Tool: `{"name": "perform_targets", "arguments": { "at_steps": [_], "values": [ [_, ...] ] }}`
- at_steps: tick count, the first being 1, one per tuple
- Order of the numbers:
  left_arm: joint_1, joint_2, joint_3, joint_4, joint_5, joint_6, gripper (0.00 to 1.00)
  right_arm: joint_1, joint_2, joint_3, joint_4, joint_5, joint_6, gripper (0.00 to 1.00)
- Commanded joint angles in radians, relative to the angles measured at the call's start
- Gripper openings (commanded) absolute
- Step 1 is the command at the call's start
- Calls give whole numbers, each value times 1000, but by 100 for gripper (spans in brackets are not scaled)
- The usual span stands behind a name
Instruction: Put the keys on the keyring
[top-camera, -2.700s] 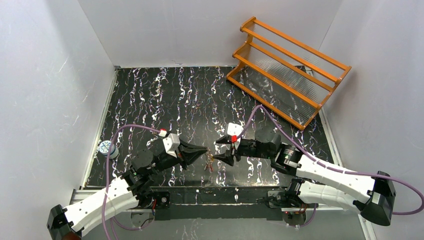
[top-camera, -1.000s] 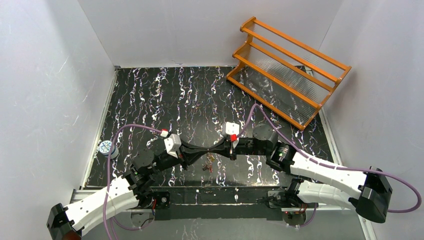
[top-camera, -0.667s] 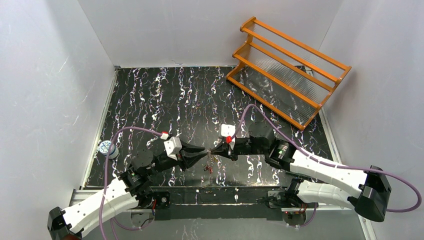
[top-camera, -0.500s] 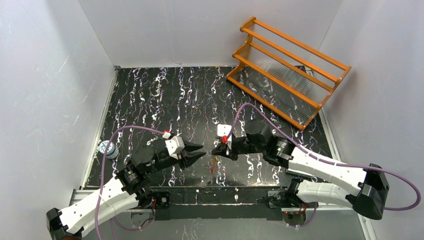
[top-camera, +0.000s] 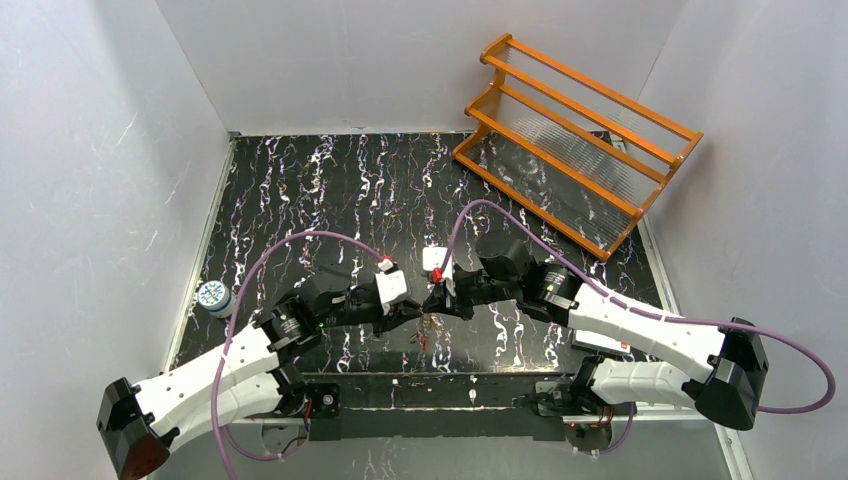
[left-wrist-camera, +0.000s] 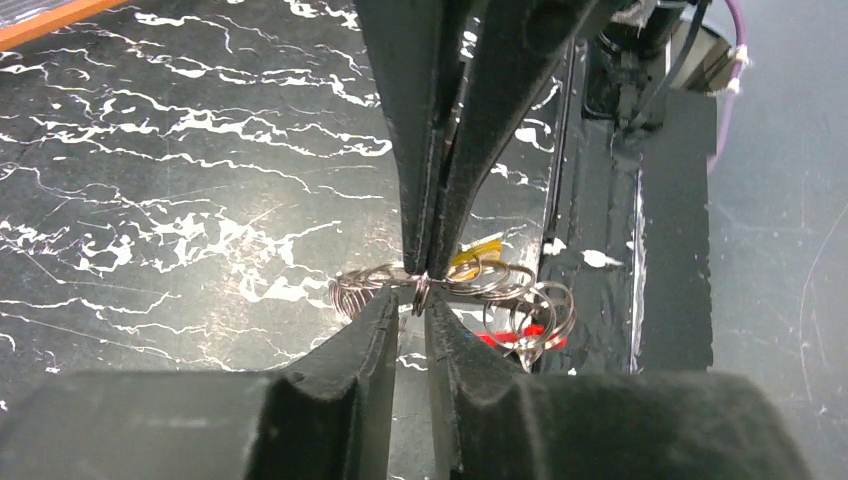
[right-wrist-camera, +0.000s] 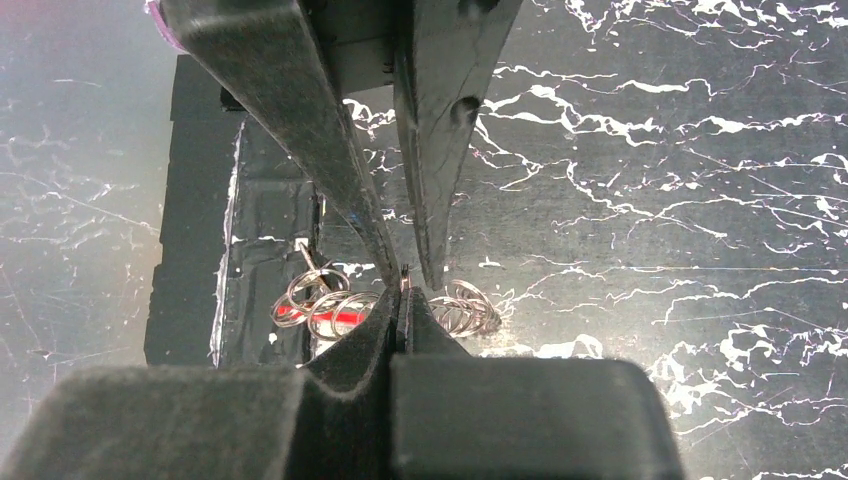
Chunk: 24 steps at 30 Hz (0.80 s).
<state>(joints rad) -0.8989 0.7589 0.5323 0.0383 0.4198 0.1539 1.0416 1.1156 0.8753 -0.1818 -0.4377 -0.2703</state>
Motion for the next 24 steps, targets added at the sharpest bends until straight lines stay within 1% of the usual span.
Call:
{"name": "perform_targets", "arguments": {
  "at_steps": [1,3,5,7,11,14,19,20,21,22,23,24],
  "values": [
    [-2,10,36,-3,61,38,11,-2,-2,53,16,-26,-12,1],
    [-2,9,30,7,54,33,10,-2,-2,52,19,-28,-10,1],
    [-2,3,24,23,49,26,3,-2,-1,50,19,-33,-9,1],
    [-2,-7,15,43,38,9,0,-2,1,51,19,-35,-7,1],
    [-2,-19,-3,82,28,-20,0,-3,3,48,22,-36,-3,1],
    [-2,-22,-10,99,17,-41,8,-3,4,47,28,-39,1,1],
    [-2,-25,-18,122,8,-59,9,-2,7,48,27,-44,2,1],
    [-2,-20,-20,130,4,-71,13,-2,9,47,26,-44,2,1],
    [-2,-20,-20,130,2,-74,13,-2,10,48,25,-44,2,1],
    [-2,-21,-21,130,2,-75,12,-2,12,48,25,-44,2,1],
    [-2,-21,-23,130,1,-76,8,-2,11,47,26,-44,2,1],
    [-2,-21,-23,130,1,-76,2,-2,10,48,26,-44,2,1]
  ]
}}
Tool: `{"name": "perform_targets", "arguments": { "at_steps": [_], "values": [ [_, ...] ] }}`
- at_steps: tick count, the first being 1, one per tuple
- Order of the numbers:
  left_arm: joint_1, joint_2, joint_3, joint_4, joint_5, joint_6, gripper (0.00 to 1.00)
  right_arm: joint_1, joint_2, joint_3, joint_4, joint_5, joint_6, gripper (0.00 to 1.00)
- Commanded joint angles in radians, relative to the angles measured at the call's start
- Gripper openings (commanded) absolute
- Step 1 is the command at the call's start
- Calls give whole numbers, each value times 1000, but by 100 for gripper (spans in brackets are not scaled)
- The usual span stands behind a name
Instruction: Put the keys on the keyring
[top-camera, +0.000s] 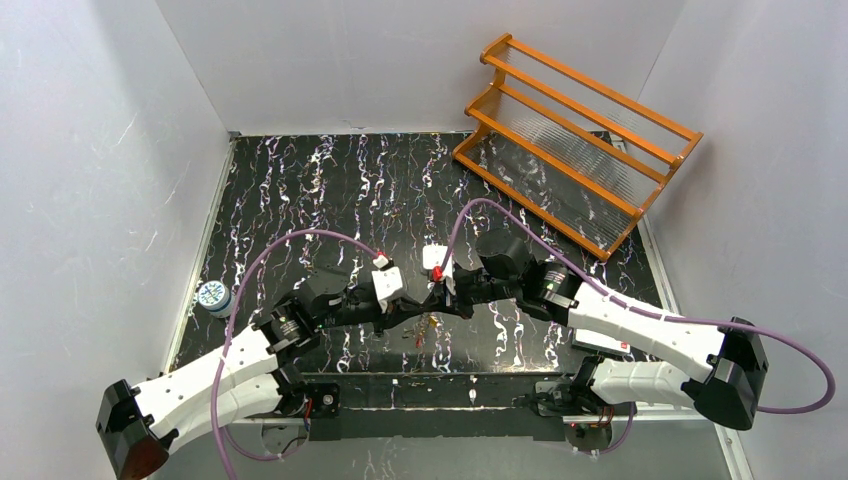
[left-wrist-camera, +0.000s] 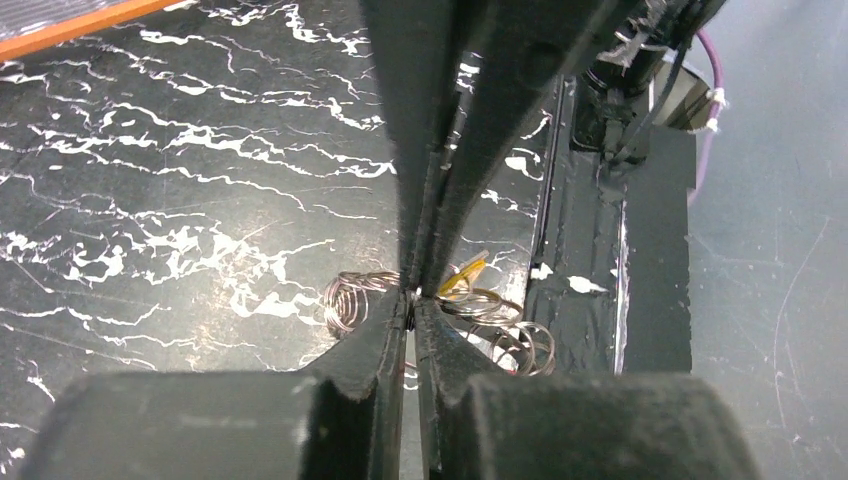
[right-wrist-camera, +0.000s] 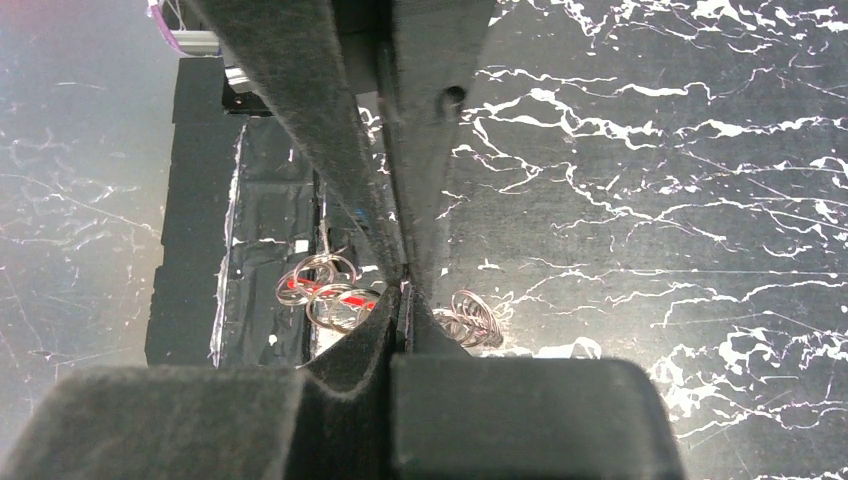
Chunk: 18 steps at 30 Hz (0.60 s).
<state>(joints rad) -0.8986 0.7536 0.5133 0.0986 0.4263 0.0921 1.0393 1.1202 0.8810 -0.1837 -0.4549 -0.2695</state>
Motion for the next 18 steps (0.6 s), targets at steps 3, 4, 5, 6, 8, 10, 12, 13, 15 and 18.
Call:
{"name": "perform_targets", "arguments": {
  "at_steps": [3,4,5,6,8,10,12,13,15,18],
  "values": [
    [-2,-25,-11,72,-12,-20,0,0,4,40,35,-18,3,1],
    [-2,-30,-16,72,-18,-26,0,0,-2,36,46,-9,10,1],
    [-2,-35,-22,72,-21,-29,0,0,-10,30,58,4,16,11],
    [-2,-43,-28,72,-27,-34,0,-1,-19,23,74,18,25,26],
    [-2,-64,-45,82,-44,-47,0,0,-42,8,101,48,35,47],
    [-2,-95,-68,101,-65,-64,0,0,-68,-9,127,87,52,63],
    [-3,-132,-96,145,-80,-79,0,0,-98,-30,153,127,62,71],
    [-2,-156,-113,166,-84,-85,0,-1,-111,-41,168,138,65,72],
    [-2,-198,-145,215,-84,-85,0,-1,-138,-59,197,151,69,72],
    [-2,-258,-197,300,-65,-126,0,0,-165,-83,239,137,75,69]
  ]
}}
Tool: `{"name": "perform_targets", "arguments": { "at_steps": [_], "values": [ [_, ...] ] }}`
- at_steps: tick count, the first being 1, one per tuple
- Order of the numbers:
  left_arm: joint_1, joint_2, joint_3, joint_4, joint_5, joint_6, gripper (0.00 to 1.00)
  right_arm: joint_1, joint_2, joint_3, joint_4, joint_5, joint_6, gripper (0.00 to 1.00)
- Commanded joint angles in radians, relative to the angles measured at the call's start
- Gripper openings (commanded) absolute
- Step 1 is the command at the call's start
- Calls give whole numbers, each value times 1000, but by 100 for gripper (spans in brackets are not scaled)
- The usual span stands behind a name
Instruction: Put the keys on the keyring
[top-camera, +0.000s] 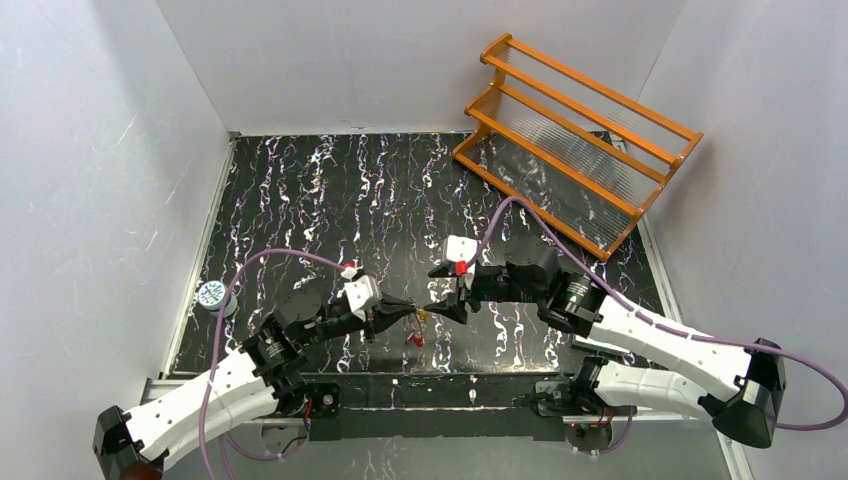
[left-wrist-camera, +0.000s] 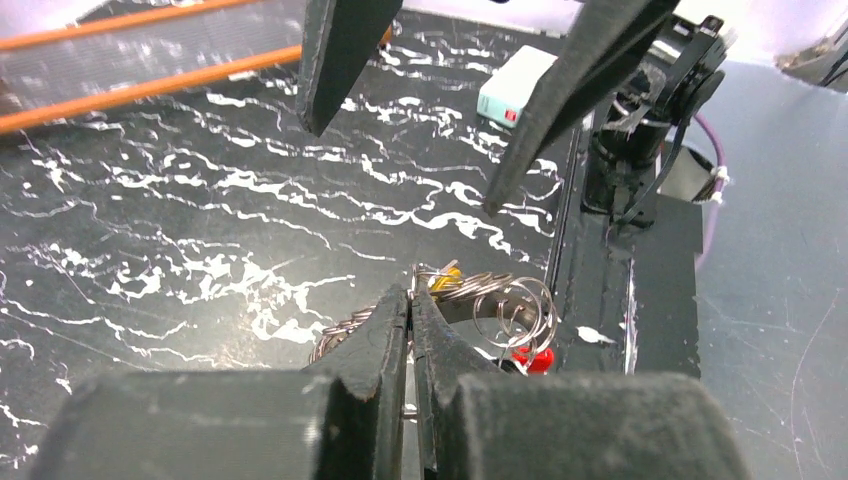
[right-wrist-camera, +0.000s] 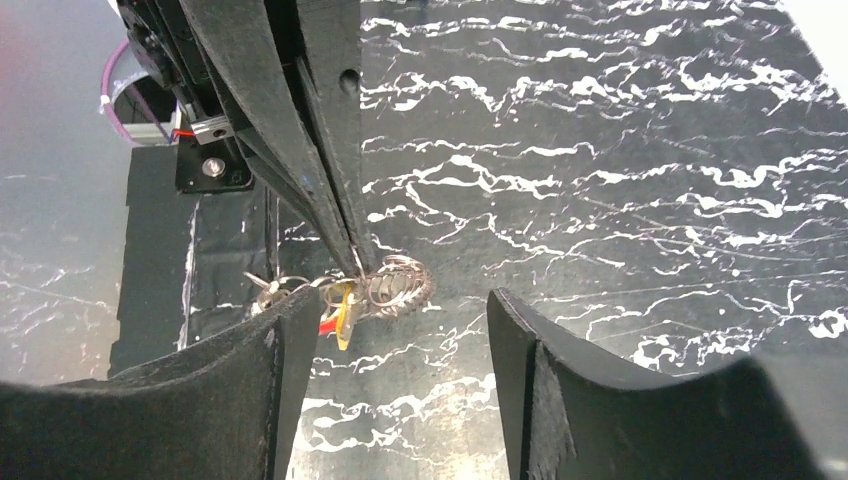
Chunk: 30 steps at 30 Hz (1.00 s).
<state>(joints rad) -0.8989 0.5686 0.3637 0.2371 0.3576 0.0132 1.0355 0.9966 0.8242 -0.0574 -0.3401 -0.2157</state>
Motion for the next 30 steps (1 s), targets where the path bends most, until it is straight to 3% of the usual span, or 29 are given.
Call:
{"name": "perform_targets", "arguments": {
  "at_steps": [1,6,11,25,30],
  "values": [
    [-1,-99,-64,192,12,-53,0,3,-46,-30,121,12,22,68],
    [-1,-165,-121,283,37,-56,0,3,-43,-31,155,-76,37,62],
    [-2,-168,-129,322,83,-49,0,2,-39,-37,230,-158,77,42],
    [-2,-137,-129,367,91,-56,0,1,10,-70,261,-205,138,41],
    [-2,-146,-132,368,85,-58,0,0,-7,-100,250,-177,135,33]
  ]
}}
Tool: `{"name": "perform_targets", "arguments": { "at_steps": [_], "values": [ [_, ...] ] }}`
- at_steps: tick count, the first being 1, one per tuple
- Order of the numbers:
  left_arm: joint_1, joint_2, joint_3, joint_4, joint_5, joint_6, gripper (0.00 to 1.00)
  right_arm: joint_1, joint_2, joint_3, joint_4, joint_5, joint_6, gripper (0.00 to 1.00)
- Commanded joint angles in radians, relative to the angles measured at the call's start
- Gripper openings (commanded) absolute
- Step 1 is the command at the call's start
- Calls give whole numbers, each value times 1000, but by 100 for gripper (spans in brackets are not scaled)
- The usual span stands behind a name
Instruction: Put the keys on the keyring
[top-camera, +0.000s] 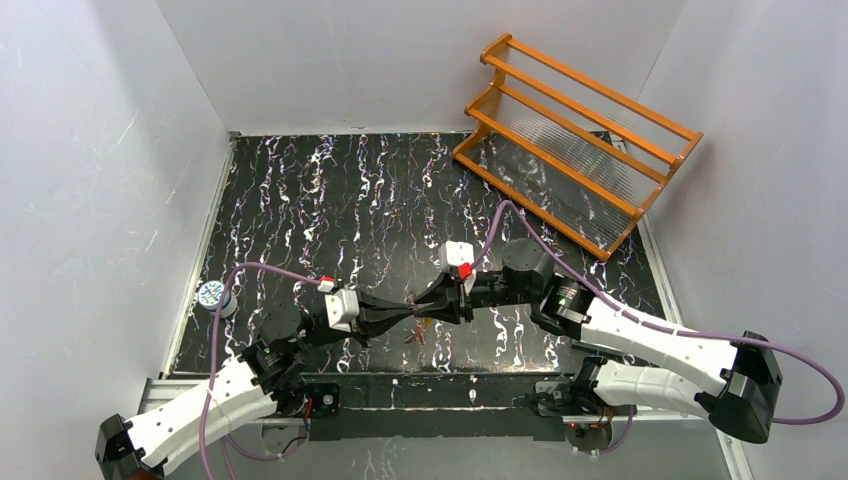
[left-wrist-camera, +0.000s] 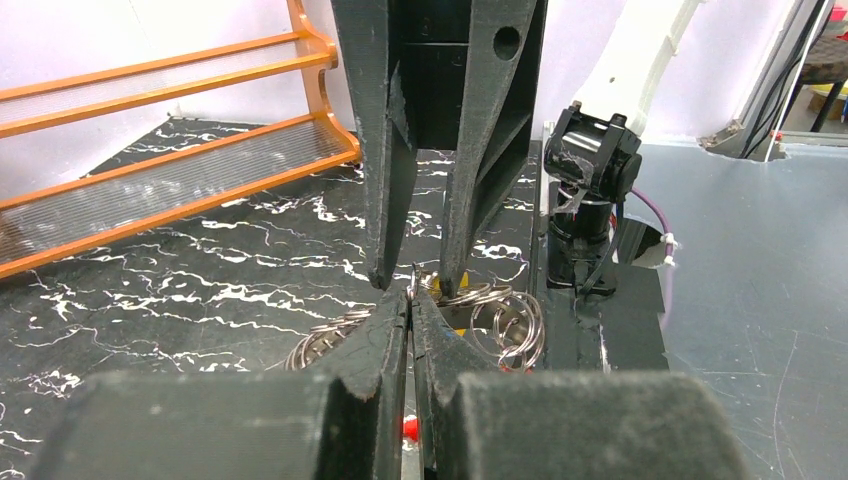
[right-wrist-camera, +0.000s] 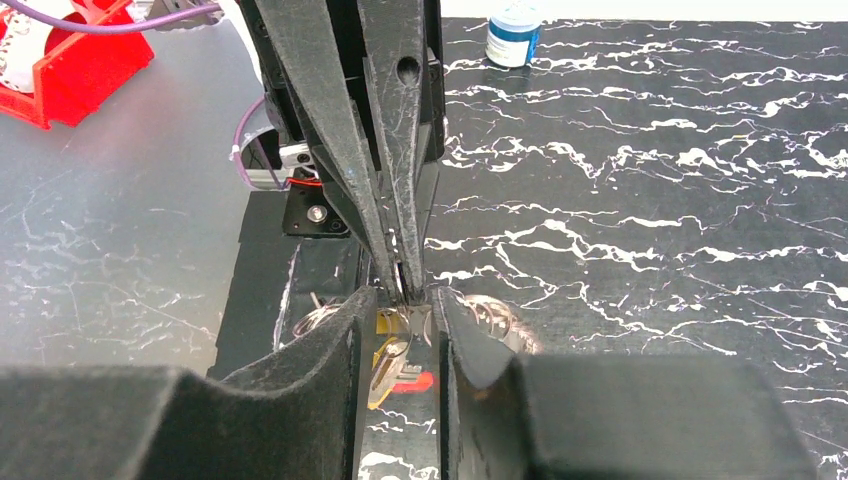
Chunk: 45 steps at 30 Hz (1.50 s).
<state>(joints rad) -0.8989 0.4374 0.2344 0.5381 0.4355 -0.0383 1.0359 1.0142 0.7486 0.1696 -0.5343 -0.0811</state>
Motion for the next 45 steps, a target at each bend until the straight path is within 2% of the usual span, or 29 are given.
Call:
{"name": "perform_targets", "arguments": {
  "at_steps": [1,5,8,12,22,24,28,30,38,45],
  "values": [
    [-2,-18,-3,69,5,-7,0,-1,-25,-29,22,21,-3,33],
    [-1,-20,-4,74,3,-9,0,-1,-25,-34,15,34,-3,28],
    [-1,-21,-7,75,6,-11,0,-1,-30,-36,23,37,-4,14],
    [-2,-21,-9,78,7,-13,0,-1,-40,-44,38,40,-2,1],
    [-2,-26,-9,56,-15,-12,0,0,-38,-14,-11,32,-47,1],
    [-2,-34,7,-8,-43,5,4,-1,-28,14,-60,41,-67,1],
    [-2,-49,85,-226,-128,89,23,-1,3,90,-182,64,-115,1],
    [-2,-42,133,-326,-147,141,28,-1,23,126,-251,71,-140,1],
    [-2,110,329,-647,-133,290,30,-1,128,258,-445,61,-180,1],
    [-2,233,422,-734,-56,351,30,-1,221,365,-543,53,-177,1]
  ]
}}
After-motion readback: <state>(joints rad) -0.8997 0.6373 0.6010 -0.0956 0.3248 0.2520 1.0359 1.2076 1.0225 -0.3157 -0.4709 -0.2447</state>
